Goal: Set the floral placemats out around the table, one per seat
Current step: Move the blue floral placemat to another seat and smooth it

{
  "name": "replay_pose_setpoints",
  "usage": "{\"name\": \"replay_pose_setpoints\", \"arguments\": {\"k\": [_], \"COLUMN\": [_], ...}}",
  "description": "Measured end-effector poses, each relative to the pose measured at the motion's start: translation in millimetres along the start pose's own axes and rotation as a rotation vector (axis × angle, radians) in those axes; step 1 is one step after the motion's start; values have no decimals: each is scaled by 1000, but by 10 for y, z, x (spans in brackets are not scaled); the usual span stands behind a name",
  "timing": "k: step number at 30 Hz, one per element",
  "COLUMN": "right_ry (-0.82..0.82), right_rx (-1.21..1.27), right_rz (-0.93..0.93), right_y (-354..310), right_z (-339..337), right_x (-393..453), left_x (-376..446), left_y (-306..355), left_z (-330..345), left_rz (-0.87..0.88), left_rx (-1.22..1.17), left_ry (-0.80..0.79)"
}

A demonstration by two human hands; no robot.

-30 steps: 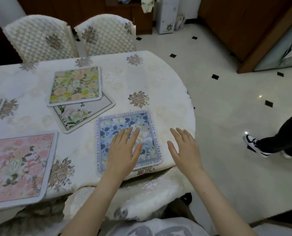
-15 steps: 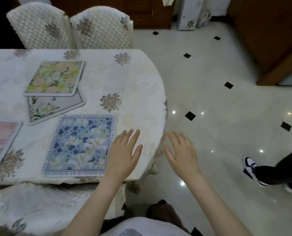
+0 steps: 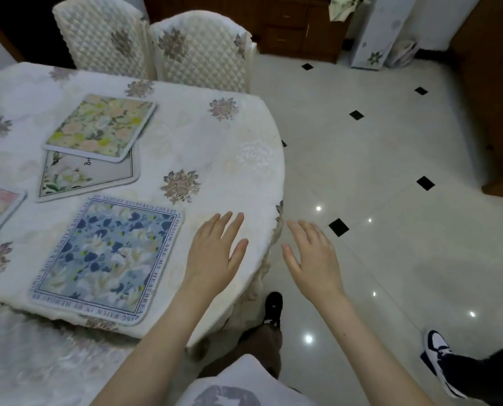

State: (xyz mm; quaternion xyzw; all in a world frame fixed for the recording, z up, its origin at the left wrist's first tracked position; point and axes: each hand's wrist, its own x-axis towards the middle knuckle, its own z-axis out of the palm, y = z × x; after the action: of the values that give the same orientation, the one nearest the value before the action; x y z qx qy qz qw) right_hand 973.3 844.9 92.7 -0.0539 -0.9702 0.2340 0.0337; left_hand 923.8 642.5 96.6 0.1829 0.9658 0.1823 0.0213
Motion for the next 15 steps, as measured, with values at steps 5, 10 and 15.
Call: {"name": "replay_pose_setpoints", "arguments": {"k": [5,10,15], "right_ry": [-72,-76,-56], "right_rx": [-51,-85,-96], "right_rz": [-62,-153,-208], "right_y": [415,688,952], "right_z": [-80,-430,-720], "right_x": [776,1617,2351], "left_x": [635,1390,2150], "left_y": [186,456,662], "left_z": [253,188,66], "left_rz": [-67,-110,-132], "left_rx": [-2,-11,2], "left_ry": [13,62,128]}}
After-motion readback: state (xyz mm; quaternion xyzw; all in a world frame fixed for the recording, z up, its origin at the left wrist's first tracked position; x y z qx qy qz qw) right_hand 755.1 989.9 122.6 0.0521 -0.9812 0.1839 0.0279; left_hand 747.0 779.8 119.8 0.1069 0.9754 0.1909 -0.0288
